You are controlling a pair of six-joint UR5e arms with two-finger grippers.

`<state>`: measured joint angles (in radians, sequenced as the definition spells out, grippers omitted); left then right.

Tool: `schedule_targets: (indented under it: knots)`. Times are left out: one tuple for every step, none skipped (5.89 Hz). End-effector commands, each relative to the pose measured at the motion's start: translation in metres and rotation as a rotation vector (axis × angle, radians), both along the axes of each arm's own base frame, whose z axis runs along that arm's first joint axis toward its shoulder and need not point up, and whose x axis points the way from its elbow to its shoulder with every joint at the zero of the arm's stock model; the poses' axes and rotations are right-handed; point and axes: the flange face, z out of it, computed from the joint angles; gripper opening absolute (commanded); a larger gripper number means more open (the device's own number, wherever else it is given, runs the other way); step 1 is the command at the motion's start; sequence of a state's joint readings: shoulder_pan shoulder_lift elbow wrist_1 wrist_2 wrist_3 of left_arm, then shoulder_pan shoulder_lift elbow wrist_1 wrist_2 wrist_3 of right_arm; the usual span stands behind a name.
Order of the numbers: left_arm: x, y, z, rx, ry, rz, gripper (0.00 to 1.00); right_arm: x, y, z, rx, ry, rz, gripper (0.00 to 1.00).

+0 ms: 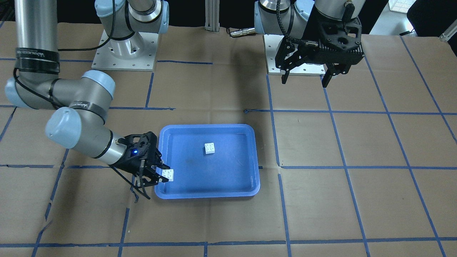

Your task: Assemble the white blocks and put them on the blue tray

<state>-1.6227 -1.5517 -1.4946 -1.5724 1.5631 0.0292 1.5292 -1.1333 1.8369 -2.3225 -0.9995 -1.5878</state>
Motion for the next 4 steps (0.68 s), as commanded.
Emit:
schedule_targets:
  knots:
    - [0.001,0.004,0.003,-0.006,-0.006,0.000,0.99,0.033,0.046,-0.033,-0.025,-0.010,-0.032,0.30]
    - [0.001,0.004,0.002,-0.005,-0.005,0.000,0.99,0.058,0.058,-0.037,-0.009,-0.011,-0.005,0.28]
    - [0.001,0.005,0.001,-0.003,-0.002,-0.002,0.99,0.068,0.065,-0.035,0.009,-0.012,-0.024,0.28]
    - [0.001,0.005,0.002,-0.005,-0.005,-0.001,0.99,0.066,0.079,-0.045,-0.003,-0.012,-0.028,0.28]
